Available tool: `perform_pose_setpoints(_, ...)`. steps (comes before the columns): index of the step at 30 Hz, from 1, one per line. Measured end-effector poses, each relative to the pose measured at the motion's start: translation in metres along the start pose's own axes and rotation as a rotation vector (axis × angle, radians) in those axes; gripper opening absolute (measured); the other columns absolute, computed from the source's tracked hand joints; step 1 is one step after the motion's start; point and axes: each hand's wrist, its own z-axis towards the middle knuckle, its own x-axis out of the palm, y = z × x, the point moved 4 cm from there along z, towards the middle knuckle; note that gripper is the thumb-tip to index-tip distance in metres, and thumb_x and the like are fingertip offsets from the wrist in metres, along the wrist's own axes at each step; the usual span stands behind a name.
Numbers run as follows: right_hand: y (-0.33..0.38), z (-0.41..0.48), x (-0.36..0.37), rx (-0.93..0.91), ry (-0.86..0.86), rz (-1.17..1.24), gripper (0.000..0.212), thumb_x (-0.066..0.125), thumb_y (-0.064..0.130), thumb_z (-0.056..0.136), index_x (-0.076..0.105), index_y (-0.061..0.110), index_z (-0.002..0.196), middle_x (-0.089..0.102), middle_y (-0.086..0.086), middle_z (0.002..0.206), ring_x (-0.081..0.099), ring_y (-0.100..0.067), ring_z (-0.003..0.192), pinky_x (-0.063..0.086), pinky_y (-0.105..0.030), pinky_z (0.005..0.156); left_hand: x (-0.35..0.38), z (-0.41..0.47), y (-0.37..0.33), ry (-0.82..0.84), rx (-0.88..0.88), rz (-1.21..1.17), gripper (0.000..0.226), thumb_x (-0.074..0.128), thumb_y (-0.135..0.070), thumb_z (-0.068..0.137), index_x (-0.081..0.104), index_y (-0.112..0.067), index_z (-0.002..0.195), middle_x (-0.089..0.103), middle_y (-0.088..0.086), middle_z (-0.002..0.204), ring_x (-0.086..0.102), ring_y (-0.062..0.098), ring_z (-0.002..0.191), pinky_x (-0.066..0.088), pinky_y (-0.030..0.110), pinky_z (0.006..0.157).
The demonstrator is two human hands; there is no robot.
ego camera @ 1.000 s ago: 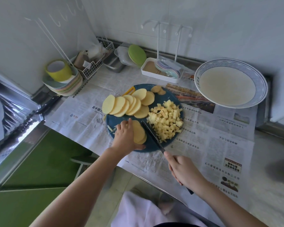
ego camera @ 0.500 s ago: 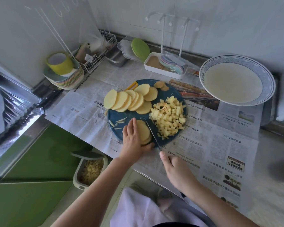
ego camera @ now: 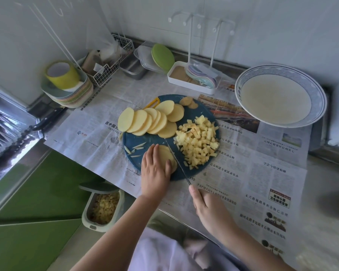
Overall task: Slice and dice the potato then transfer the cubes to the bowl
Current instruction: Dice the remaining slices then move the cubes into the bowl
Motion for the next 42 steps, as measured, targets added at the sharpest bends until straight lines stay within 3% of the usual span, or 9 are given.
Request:
perform_pose_setpoints(9, 0.008, -0.004, -0.001, -0.029, -0.001, -0.13, 0.047, 0.018, 0.058, 0.088, 0.039, 0.025, 0.061, 0.041, 0.007, 0.049, 0.046, -0.008, 0.045, 0.032, -0.019, 0.047, 0.004, 0.0, 0.002, -0.012, 0.023, 0.002, 0.069, 0.031, -0.05, 0.094, 0.037, -0.001, 0.142, 0.042, 0.015, 0.141, 0.035, 0.029, 0.13, 0.026, 0.039, 0.112)
perform_pose_setpoints(14, 0.002, -0.005, 0.008, -0.001, -0.032, -0.224, 0.068, 0.0, 0.07, 0.078, 0.048, 0.022, 0.076, 0.052, 0.006, 0.063, 0.057, -0.014, 0.061, 0.044, -0.028, 0.058, 0.005, 0.0, 0.004, -0.02, 0.043, 0.024, 0.066, 0.035, -0.046, 0.095, 0.037, 0.002, 0.14, 0.045, 0.019, 0.137, 0.037, 0.032, 0.127, 0.031, 0.044, 0.109)
perform_pose_setpoints(17, 0.005, -0.003, 0.009, 0.064, -0.015, -0.196, 0.07, 0.0, 0.071, 0.077, 0.049, 0.021, 0.076, 0.053, 0.005, 0.065, 0.059, -0.016, 0.066, 0.046, -0.03, 0.062, 0.006, 0.001, 0.004, -0.013, 0.042, 0.031, 0.066, 0.034, -0.046, 0.095, 0.038, 0.002, 0.14, 0.045, 0.019, 0.137, 0.038, 0.034, 0.127, 0.033, 0.047, 0.109)
perform_pose_setpoints(20, 0.011, 0.0, 0.006, 0.108, 0.037, -0.18, 0.056, 0.012, 0.062, 0.089, 0.046, 0.023, 0.07, 0.049, 0.007, 0.062, 0.05, -0.008, 0.058, 0.038, -0.02, 0.055, 0.007, 0.001, 0.005, -0.003, 0.036, 0.04, 0.068, 0.032, -0.047, 0.094, 0.038, 0.002, 0.141, 0.044, 0.019, 0.138, 0.036, 0.034, 0.128, 0.032, 0.046, 0.11)
perform_pose_setpoints(23, 0.015, 0.003, 0.003, 0.134, 0.058, -0.16, 0.051, 0.02, 0.054, 0.098, 0.042, 0.022, 0.064, 0.046, 0.006, 0.058, 0.045, -0.008, 0.053, 0.034, -0.021, 0.052, 0.009, 0.003, 0.006, 0.005, 0.034, 0.051, 0.066, 0.032, -0.046, 0.094, 0.039, 0.001, 0.141, 0.044, 0.018, 0.138, 0.035, 0.032, 0.129, 0.033, 0.045, 0.11)
perform_pose_setpoints(31, 0.011, 0.015, 0.004, 0.169, 0.058, -0.157, 0.055, 0.026, 0.05, 0.1, 0.035, 0.02, 0.055, 0.038, 0.004, 0.047, 0.037, -0.007, 0.045, 0.03, -0.023, 0.05, 0.008, 0.002, 0.006, -0.018, 0.021, 0.054, 0.063, 0.033, -0.043, 0.095, 0.039, 0.0, 0.14, 0.047, 0.017, 0.137, 0.032, 0.028, 0.128, 0.035, 0.046, 0.109)
perform_pose_setpoints(35, 0.0, 0.018, 0.004, 0.197, 0.096, 0.036, 0.062, 0.026, 0.059, 0.095, 0.032, 0.013, 0.054, 0.032, 0.004, 0.041, 0.031, -0.011, 0.04, 0.031, -0.031, 0.05, 0.006, 0.002, 0.005, -0.017, -0.005, -0.024, 0.062, 0.032, -0.041, 0.094, 0.036, -0.003, 0.142, 0.043, 0.014, 0.14, 0.033, 0.027, 0.13, 0.033, 0.047, 0.111)
perform_pose_setpoints(39, -0.005, 0.017, 0.004, 0.248, 0.12, 0.202, 0.061, 0.027, 0.067, 0.087, 0.034, 0.015, 0.058, 0.029, 0.005, 0.044, 0.027, -0.01, 0.037, 0.023, -0.025, 0.041, 0.005, -0.001, 0.004, -0.032, -0.022, -0.06, 0.061, 0.031, -0.039, 0.094, 0.035, -0.002, 0.143, 0.042, 0.015, 0.141, 0.035, 0.028, 0.131, 0.033, 0.048, 0.111)
perform_pose_setpoints(42, 0.001, 0.015, 0.004, 0.234, 0.094, 0.107, 0.06, 0.027, 0.061, 0.094, 0.033, 0.016, 0.055, 0.032, 0.006, 0.044, 0.029, -0.009, 0.039, 0.027, -0.029, 0.046, 0.004, -0.002, 0.003, -0.042, -0.031, -0.066, 0.061, 0.031, -0.039, 0.094, 0.036, -0.002, 0.142, 0.043, 0.016, 0.141, 0.034, 0.028, 0.13, 0.033, 0.047, 0.111)
